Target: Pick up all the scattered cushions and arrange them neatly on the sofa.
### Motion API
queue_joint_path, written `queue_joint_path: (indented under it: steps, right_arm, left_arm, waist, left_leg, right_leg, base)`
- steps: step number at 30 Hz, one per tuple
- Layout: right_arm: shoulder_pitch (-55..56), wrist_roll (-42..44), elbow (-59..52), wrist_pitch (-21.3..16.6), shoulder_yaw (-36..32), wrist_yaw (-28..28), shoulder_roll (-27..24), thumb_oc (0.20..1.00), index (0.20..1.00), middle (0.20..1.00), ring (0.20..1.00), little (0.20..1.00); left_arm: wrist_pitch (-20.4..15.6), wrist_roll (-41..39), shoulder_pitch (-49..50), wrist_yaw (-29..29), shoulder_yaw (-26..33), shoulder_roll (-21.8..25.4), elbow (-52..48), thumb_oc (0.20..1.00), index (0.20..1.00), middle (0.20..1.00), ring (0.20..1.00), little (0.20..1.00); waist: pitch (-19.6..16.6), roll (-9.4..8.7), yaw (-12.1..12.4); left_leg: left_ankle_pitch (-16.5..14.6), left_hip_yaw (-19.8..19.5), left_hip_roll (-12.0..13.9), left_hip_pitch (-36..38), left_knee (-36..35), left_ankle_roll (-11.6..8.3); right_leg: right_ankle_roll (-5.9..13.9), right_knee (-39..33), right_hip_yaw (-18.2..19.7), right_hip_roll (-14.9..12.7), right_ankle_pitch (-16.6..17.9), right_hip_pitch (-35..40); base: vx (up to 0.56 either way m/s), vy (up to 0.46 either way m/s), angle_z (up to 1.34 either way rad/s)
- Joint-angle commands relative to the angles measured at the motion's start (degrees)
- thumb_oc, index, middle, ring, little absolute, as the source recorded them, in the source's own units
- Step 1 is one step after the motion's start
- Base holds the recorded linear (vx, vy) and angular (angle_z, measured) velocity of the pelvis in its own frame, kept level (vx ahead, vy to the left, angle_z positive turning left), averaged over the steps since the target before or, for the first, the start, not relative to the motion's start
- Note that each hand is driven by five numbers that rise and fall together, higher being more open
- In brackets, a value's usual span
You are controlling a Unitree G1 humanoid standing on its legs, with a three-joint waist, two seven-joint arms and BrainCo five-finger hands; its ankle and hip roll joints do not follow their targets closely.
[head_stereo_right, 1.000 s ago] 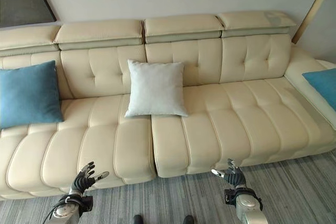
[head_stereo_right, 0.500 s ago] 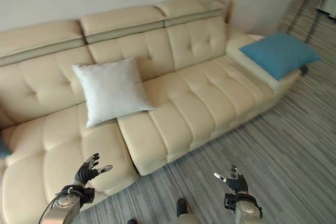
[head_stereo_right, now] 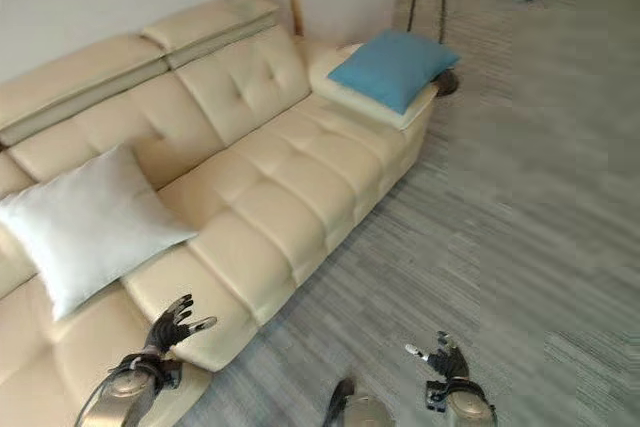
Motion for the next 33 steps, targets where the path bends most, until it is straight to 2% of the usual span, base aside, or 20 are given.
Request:
queue_joint_path:
  steps: [1,2,3,5,6,7,8,12,15,17,18,20,22,26,27,28,29,30,31,33]
  right_arm:
    - [-2.6,-1.7,-4.9,-1.8,-0.3,0.6,-3.1,1.000,1.000,1.000,1.000,1.000]
    - [-2.7,-1.7,-5.0,-1.8,-0.2,0.6,-3.2,1.000,1.000,1.000,1.000,1.000]
    - [-2.7,-1.8,-5.2,-1.9,0.0,0.5,-3.3,1.000,1.000,1.000,1.000,1.000]
    - [-3.2,-1.7,-4.8,-2.3,0.5,0.4,-3.3,1.000,1.000,1.000,1.000,1.000]
    - [-3.5,-1.7,-4.3,-2.5,0.6,0.2,-3.3,1.000,1.000,1.000,1.000,1.000]
    - [-3.5,-1.7,-4.3,-2.5,0.5,0.2,-3.3,1.000,1.000,1.000,1.000,1.000]
    - [-4.1,-1.5,-3.4,-2.9,0.8,-0.4,-3.2,1.000,1.000,1.000,1.000,1.000]
    - [-4.5,-1.0,-2.5,-3.0,1.0,-1.0,-2.7,1.000,1.000,1.000,1.000,1.000]
    - [-4.3,-1.2,-2.1,-3.1,1.1,-0.6,-2.5,1.000,1.000,1.000,1.000,1.000]
    - [-4.6,-0.8,-2.0,-3.2,1.1,-0.6,-1.9,1.000,1.000,1.000,1.000,1.000]
    - [-4.7,-0.6,-1.3,-3.2,1.5,0.0,-1.1,1.000,1.000,1.000,1.000,1.000]
    - [-5.0,-0.8,-0.8,-3.0,1.8,0.1,-0.9,1.000,1.000,1.000,1.000,1.000]
    - [-5.1,-1.6,-0.2,-2.4,1.8,0.6,-0.1,1.000,1.000,1.000,1.000,1.000]
    - [-4.3,-1.8,-0.2,-2.3,1.4,1.1,0.7,1.000,1.000,1.000,1.000,1.000]
    - [-4.0,-1.9,-0.3,-2.1,1.1,1.3,1.2,1.000,1.000,1.000,1.000,1.000]
    - [-4.1,-1.9,-0.3,-2.1,1.1,1.3,1.2,1.000,1.000,1.000,1.000,1.000]
    - [-3.6,-1.9,-0.8,-1.8,1.0,1.5,1.3,1.000,1.000,1.000,1.000,1.000]
    - [-3.6,-1.9,-0.8,-1.8,1.0,1.5,1.3,1.000,1.000,1.000,1.000,1.000]
    - [-3.2,-2.0,-1.0,-2.0,0.7,1.4,1.7,1.000,1.000,1.000,1.000,1.000]
    - [-3.3,-2.0,-0.9,-2.1,0.6,1.4,2.0,1.000,1.000,1.000,1.000,1.000]
  left_arm:
    - [-3.1,-3.0,-2.6,1.8,2.1,0.0,-4.1,1.000,1.000,1.000,1.000,1.000]
    - [-3.0,-2.8,-2.5,1.8,2.1,-0.1,-4.1,1.000,1.000,1.000,1.000,1.000]
    - [-3.0,-2.7,-2.4,1.9,2.1,-0.3,-4.1,1.000,1.000,1.000,1.000,1.000]
    - [-3.2,-2.4,-2.5,2.2,1.8,-0.7,-4.1,1.000,1.000,1.000,1.000,1.000]
    - [-3.3,-2.5,-2.5,2.4,1.7,-0.9,-4.2,1.000,1.000,1.000,1.000,1.000]
    - [-3.3,-2.5,-2.5,2.4,1.7,-0.9,-4.1,1.000,1.000,1.000,1.000,1.000]
    - [-3.5,-2.5,-3.3,2.9,1.1,-1.0,-3.5,1.000,1.000,1.000,1.000,1.000]
    - [-3.8,-2.2,-4.3,3.6,0.9,-0.8,-2.9,1.000,1.000,1.000,1.000,1.000]
    - [-4.0,-2.0,-3.8,3.5,0.7,-0.8,-3.1,1.000,1.000,1.000,1.000,1.000]
    - [-4.0,-2.0,-4.0,3.4,0.1,-0.4,-3.1,1.000,1.000,1.000,1.000,1.000]
    - [-4.0,-2.3,-3.7,3.3,0.3,0.2,-3.3,1.000,1.000,1.000,1.000,1.000]
    - [-4.0,-2.4,-3.7,3.3,0.3,0.3,-3.3,1.000,1.000,1.000,1.000,1.000]
    - [-3.7,-2.1,-3.2,3.1,0.4,0.8,-3.9,1.000,1.000,1.000,1.000,1.000]
    - [-3.2,-1.2,-3.0,2.6,0.5,1.4,-3.6,1.000,1.000,1.000,1.000,1.000]
    - [-2.8,-1.0,-3.1,2.7,0.9,1.9,-3.4,1.000,1.000,1.000,1.000,1.000]
    - [-2.8,-1.0,-3.1,2.7,0.9,1.9,-3.4,1.000,1.000,1.000,1.000,1.000]
    - [-2.7,-0.9,-2.9,2.5,0.9,2.4,-3.6,1.000,1.000,1.000,1.000,1.000]
    - [-2.7,-0.9,-2.9,2.5,0.9,2.4,-3.6,1.000,1.000,1.000,1.000,1.000]
    - [-2.6,-0.7,-2.9,2.5,1.0,2.6,-3.4,1.000,1.000,1.000,1.000,1.000]
    - [-2.6,-0.9,-3.1,2.4,1.2,2.4,-3.6,1.000,1.000,1.000,1.000,1.000]
  waist:
    - [4.1,-0.95,1.3]
    - [4.2,-1.08,1.8]
    - [4.4,-1.63,2.4]
    - [4.9,-1.44,3.7]
    - [5.1,-0.99,4.4]
    - [5.0,-1.05,4.3]
    - [5.9,-0.03,5.5]
    - [7.0,0.33,6.6]
    - [6.1,1.13,6.5]
    - [4.5,0.52,5.9]
    - [3.7,-0.45,5.8]
    - [3.6,-0.85,6.0]
    - [2.9,-1.68,6.3]
    - [2.8,-2.09,6.1]
    - [3.5,-2.02,5.8]
    - [3.4,-2.09,5.9]
    - [4.3,-1.84,5.2]
    - [4.2,-1.91,5.3]
    - [4.9,-1.32,4.9]
    - [5.5,-0.89,4.9]
  left_leg:
    - [-4.7,-3.3,-8.7,5.7,-13.5,4.12]
    - [-5.4,-4.8,-9.6,4.9,-15.3,4.53]
    - [-4.6,-6.2,-11.5,3.7,-18.7,5.71]
    - [-4.2,-12.0,-15.1,1.2,-24.9,5.95]
    - [-2.5,-15.3,-16.8,0.4,-28.7,5.63]
    - [-2.1,-15.3,-16.9,0.4,-29.1,5.66]
    - [3.3,-20.7,-19.2,-3.0,-35.6,4.82]
    - [5.5,-21.3,-20.3,-5.4,-38.8,4.07]
    - [6.2,-20.9,-19.7,-2.2,-41.8,4.39]
    - [5.2,-19.8,-19.8,-0.1,-42.2,5.21]
    - [3.7,-18.2,-20.2,1.8,-42.2,6.53]
    - [3.1,-17.5,-20.4,2.2,-42.1,7.04]
    - [1.2,-16.1,-21.1,3.6,-42.2,8.61]
    - [-0.1,-15.9,-21.8,5.1,-42.5,9.68]
    - [-0.9,-15.9,-21.9,5.7,-42.4,10.41]
    - [-1.0,-15.9,-22.0,5.6,-42.4,10.44]
    - [-1.4,-15.8,-22.1,6.4,-42.3,11.19]
    - [-1.4,-15.7,-22.2,6.3,-42.2,11.22]
    - [-2.1,-15.2,-22.1,7.6,-42.6,11.69]
    - [-3.0,-14.6,-21.9,9.2,-43.3,11.63]
  right_leg:
    - [8.10,-11.4,7.2,-2.3,1.9,8.1]
    - [8.35,-11.6,8.5,-2.2,1.9,8.3]
    - [8.29,-11.7,9.7,-2.7,2.6,7.9]
    - [8.72,-12.2,12.9,-1.8,2.4,8.6]
    - [8.89,-12.4,14.5,-1.0,2.2,9.0]
    - [8.90,-12.4,14.5,-1.0,2.3,8.9]
    - [8.88,-13.3,17.5,0.9,1.8,9.9]
    - [8.50,-13.1,20.2,2.2,0.7,10.9]
    - [8.68,-13.2,22.0,3.0,-0.2,11.9]
    - [9.23,-13.7,22.9,2.0,-0.6,12.8]
    - [9.86,-13.1,24.1,0.8,-0.6,13.0]
    - [10.21,-12.8,24.5,0.4,-0.6,12.9]
    - [11.38,-10.6,24.9,-0.9,-0.9,12.4]
    - [12.85,-4.4,25.1,-1.5,-1.3,10.2]
    - [14.11,2.2,25.3,-1.6,-0.6,7.1]
    - [14.14,2.6,25.4,-1.7,-0.7,6.7]
    - [15.30,9.3,25.5,-1.8,1.7,3.8]
    - [15.32,9.7,25.6,-1.9,1.6,3.5]
    - [15.62,15.2,24.4,-2.5,3.2,0.3]
    - [14.96,15.3,21.8,-3.7,3.5,-2.7]
  base:
    - [0.22,0.011,-1.02]
    - [0.15,0.029,-0.96]
    - [0.15,0.032,-1.12]
    - [0.18,0.040,-1.15]
    - [0.15,0.026,-0.84]
    - [0.23,0.029,-1.01]
    - [0.16,0.016,-1.17]
    - [0.16,0.037,-0.66]
    - [0.21,0.123,-0.50]
    - [0.36,0.235,-0.64]
    - [0.27,0.174,-0.36]
    - [0.20,0.149,-0.36]
    - [0.20,0.169,-0.02]
    - [0.11,0.097,-0.02]
    - [0.10,0.101,0.10]
    - [0.11,0.121,0.02]
    - [0.05,0.056,-0.03]
    - [0.12,0.114,0.06]
    - [0.12,0.084,0.10]
    - [0.21,0.046,-0.21]
